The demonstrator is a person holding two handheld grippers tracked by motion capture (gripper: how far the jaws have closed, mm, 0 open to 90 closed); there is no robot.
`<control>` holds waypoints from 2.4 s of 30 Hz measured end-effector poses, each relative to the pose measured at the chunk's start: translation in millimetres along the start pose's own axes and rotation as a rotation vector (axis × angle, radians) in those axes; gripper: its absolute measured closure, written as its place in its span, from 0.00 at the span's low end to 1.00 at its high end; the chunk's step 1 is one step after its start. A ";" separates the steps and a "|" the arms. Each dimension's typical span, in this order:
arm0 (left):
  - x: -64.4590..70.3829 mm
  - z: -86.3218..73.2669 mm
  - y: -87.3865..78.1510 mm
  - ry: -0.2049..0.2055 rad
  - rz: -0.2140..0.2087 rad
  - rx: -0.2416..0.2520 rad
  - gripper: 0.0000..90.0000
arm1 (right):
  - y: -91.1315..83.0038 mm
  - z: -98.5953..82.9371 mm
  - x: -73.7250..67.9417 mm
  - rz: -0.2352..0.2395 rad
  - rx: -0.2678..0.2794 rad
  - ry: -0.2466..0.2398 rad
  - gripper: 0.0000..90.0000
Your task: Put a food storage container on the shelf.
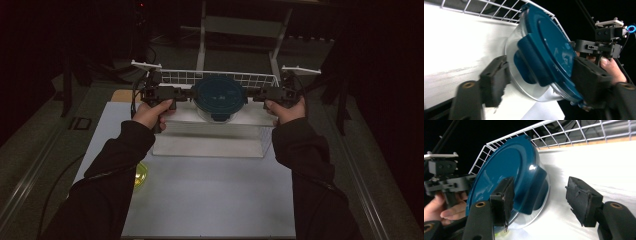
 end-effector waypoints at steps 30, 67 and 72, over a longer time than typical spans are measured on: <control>50.7 -68.0 -22.8 0.353 0.101 0.023 0.00 | -15.5 -75.2 -70.2 -0.054 0.021 -0.319 0.60; 51.1 -147.1 -14.8 0.484 0.150 -0.007 0.00 | 40.0 -66.4 -81.0 -0.061 -0.047 -0.297 1.00; 49.8 -148.7 -14.4 0.482 0.147 -0.007 0.00 | 40.7 -63.4 -79.3 -0.075 -0.040 -0.289 1.00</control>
Point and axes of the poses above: each handheld gripper's, and its own axes: y roughly forward along the jaws, z roughly out of its top, x roughly to its right, the point moved 1 cm from there along y, roughly forward along the jaws, and after that the axes turned 8 degrees about -x, right-handed, at the moved point
